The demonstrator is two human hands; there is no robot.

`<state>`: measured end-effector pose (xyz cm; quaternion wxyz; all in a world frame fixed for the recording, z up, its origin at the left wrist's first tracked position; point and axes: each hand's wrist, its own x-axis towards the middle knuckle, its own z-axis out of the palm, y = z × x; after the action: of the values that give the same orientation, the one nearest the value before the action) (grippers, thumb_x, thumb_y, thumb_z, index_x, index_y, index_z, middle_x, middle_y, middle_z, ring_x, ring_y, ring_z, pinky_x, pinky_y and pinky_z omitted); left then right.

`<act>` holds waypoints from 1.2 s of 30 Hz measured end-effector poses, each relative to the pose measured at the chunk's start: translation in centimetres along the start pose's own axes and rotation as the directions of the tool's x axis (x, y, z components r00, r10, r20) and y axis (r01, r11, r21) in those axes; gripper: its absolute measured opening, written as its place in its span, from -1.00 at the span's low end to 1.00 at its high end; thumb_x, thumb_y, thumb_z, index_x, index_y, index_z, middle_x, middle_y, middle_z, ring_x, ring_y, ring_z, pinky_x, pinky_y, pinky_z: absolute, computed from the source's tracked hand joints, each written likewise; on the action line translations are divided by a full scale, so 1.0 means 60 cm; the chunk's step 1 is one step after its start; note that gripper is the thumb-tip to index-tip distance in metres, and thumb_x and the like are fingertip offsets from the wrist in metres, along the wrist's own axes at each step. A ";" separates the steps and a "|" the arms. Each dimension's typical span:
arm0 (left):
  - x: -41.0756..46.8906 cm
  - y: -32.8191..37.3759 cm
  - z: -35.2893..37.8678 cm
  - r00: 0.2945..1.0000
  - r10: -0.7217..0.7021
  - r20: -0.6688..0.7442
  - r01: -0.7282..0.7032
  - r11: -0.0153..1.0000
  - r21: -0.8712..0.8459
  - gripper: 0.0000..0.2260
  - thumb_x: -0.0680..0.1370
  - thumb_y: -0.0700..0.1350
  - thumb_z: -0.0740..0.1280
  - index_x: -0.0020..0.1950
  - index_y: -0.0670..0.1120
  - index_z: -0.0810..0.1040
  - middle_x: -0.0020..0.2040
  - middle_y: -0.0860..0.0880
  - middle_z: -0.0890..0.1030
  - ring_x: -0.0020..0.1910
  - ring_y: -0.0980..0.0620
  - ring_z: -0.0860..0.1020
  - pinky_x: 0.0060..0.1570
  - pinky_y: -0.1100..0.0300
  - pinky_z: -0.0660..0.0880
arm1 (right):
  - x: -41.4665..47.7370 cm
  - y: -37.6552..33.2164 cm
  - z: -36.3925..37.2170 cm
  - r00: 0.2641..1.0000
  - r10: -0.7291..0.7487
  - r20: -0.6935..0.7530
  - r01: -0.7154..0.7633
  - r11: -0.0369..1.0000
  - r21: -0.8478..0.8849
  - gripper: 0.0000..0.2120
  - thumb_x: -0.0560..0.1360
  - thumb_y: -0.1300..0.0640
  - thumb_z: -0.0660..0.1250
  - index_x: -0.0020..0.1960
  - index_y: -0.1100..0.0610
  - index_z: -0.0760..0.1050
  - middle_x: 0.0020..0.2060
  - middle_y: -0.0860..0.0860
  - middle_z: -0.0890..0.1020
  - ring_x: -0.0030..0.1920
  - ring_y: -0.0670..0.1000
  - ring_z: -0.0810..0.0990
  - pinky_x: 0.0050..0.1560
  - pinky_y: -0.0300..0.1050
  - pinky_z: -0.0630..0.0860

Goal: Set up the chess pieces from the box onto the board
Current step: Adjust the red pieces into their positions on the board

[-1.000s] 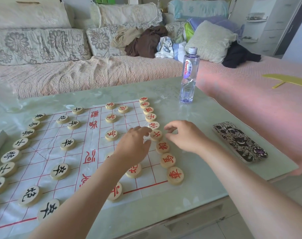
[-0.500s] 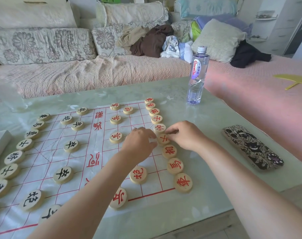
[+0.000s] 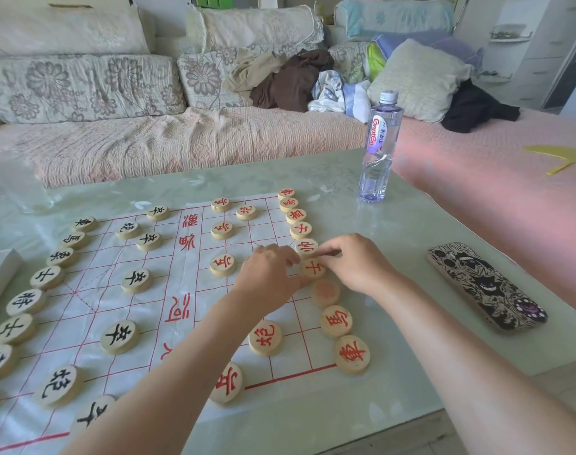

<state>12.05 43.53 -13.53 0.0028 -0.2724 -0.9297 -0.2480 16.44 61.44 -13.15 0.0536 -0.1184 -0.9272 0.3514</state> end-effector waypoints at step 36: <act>0.072 -0.020 0.002 0.996 -0.092 -0.010 0.092 0.995 -0.040 -0.66 0.46 0.17 0.40 0.18 0.08 0.57 0.01 0.12 0.59 0.03 0.05 0.50 -0.08 0.14 0.48 | 0.056 -0.003 -0.004 0.996 -0.051 0.080 0.054 0.998 -0.036 -0.71 0.56 0.03 0.36 0.28 -0.05 0.58 0.05 -0.10 0.65 0.08 -0.03 0.58 0.12 -0.14 0.48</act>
<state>7.79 44.90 -13.58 -0.0086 -0.2279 -0.9361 -0.2678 13.19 62.32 -12.82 0.0239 -0.0811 -0.9379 0.3364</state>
